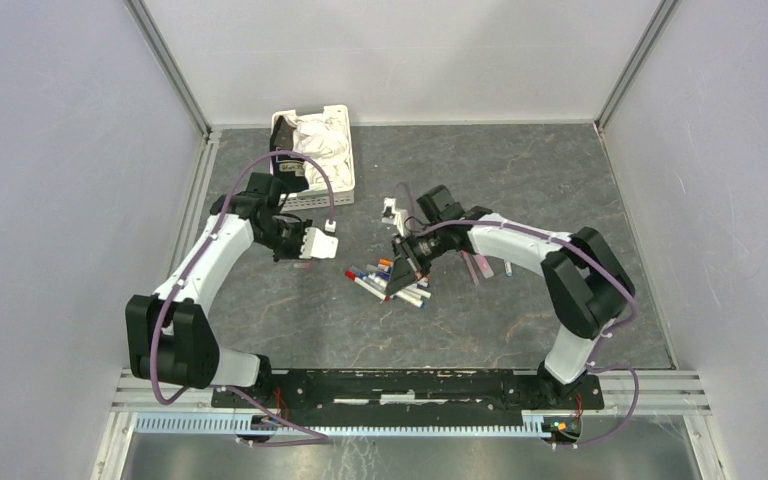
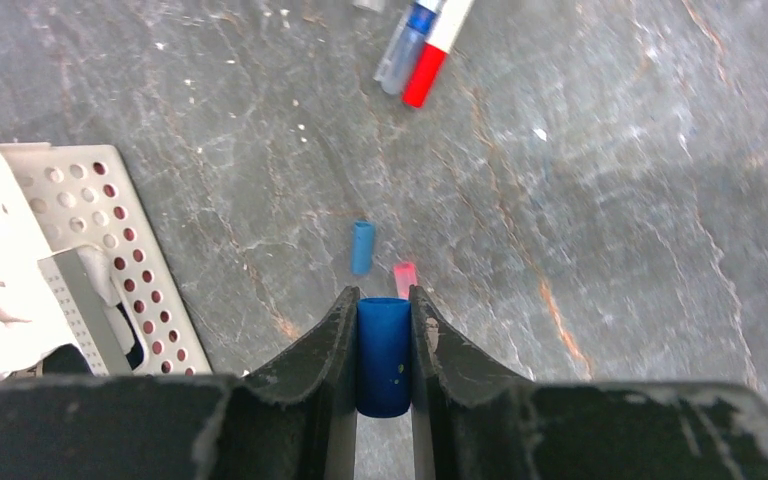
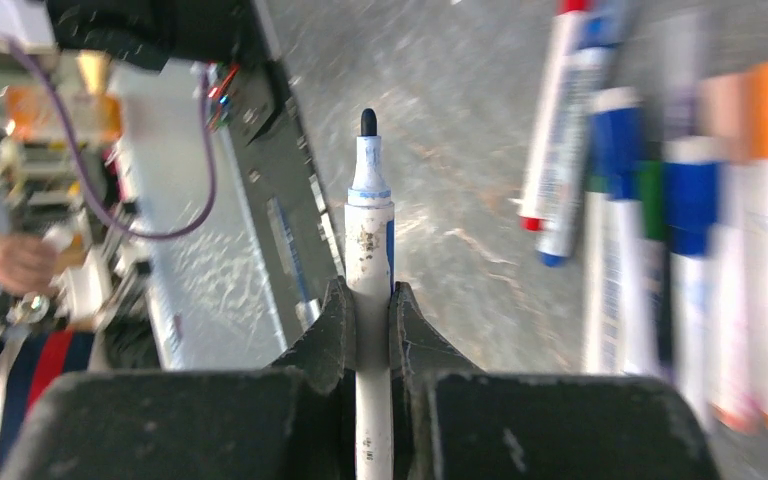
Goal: Open the pen caps
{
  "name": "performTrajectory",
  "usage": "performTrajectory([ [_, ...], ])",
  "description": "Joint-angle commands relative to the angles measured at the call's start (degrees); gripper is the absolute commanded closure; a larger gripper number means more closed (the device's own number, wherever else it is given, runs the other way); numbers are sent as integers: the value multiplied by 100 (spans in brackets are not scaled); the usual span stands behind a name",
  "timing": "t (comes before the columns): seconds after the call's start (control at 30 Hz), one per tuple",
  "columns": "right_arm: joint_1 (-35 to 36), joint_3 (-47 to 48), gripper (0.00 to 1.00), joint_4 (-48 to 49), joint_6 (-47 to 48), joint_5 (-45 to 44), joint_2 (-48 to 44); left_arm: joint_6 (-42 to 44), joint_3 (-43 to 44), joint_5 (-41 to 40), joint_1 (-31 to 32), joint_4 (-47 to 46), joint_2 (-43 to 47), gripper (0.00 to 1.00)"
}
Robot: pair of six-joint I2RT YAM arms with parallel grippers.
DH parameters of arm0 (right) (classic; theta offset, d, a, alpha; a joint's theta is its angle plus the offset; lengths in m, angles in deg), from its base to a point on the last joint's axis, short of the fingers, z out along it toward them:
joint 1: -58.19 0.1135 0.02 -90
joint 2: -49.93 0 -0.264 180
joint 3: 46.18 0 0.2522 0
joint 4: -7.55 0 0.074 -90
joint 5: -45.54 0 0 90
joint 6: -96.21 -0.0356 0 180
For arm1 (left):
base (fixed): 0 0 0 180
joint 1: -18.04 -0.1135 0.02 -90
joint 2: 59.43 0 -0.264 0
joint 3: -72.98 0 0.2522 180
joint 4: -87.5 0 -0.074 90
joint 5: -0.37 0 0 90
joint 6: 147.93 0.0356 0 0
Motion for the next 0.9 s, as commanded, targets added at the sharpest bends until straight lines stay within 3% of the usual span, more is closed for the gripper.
performTrajectory([
  [0.0,-771,-184,100,-119,-158,-1698,-700,-862,-250,679,33,-945,-246,98],
  [0.3,-2216,-867,100,-124,-353,-4545,-1634,-2166,-231,412,100,-2390,-1368,88],
  [0.5,-2546,-1131,100,170,-406,-5206,-1418,-2511,-243,209,125,-2865,-1920,76],
  [0.8,-2550,-1127,100,395,-375,-5482,-743,-2609,-251,183,127,-2864,-2123,58],
  [0.87,-2550,-1127,100,405,-362,-5529,-656,-2712,-155,228,127,-2769,-2122,49],
])
